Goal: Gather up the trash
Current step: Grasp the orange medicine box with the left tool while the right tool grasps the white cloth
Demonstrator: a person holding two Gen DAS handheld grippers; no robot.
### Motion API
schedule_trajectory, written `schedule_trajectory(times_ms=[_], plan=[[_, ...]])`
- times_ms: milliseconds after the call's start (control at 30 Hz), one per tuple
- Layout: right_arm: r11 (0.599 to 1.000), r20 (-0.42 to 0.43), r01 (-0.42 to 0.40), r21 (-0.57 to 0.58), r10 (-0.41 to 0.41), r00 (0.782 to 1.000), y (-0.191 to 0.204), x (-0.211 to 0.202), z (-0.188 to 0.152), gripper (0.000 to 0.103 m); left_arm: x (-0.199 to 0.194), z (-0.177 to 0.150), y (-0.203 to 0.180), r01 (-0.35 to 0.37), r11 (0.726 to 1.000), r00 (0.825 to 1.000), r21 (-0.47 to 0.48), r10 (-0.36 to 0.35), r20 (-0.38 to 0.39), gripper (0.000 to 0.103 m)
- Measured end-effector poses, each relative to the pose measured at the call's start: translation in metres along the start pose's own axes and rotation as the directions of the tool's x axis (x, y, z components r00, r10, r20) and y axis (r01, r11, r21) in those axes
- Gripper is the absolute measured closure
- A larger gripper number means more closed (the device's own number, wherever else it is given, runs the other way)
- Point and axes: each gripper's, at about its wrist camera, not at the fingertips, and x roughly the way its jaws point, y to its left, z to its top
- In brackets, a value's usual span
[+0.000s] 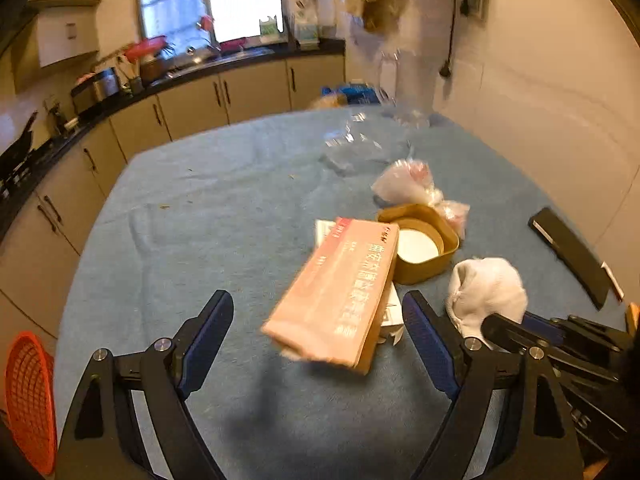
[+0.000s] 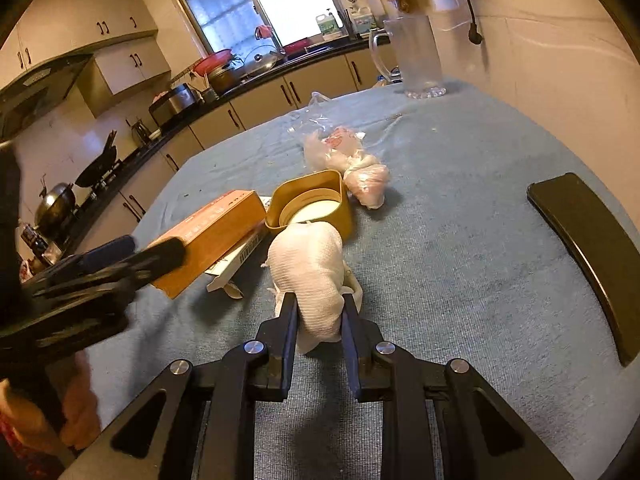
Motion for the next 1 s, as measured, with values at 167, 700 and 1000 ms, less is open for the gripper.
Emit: schedule_trajectory(times_ms=[167, 700, 1000], plan=[[1.0, 0.011, -0.017, 0.012, 0.017, 1.0, -0.002, -0.002, 0.0, 0.081, 0.019, 0.0, 0.0, -0.02, 1.0, 0.999, -0.009, 0.02, -0.036, 0.035], [1.0, 0.008, -0.004, -0.001, 0.004, 1.0, 0.003, -0.002, -0.001, 0.081, -0.029, -0.041, 0.018, -0.005, 0.999, 0.999, -0.044, 0.007, 0.035, 0.053], [0.999, 0.009, 0.044, -0.028, -0.043, 0.999, 0.011, -0.002, 0.0, 0.081, -0.049, -0.079, 0.039, 0.028, 0.996, 1.0, -0.08, -0.027, 0.004, 0.053]])
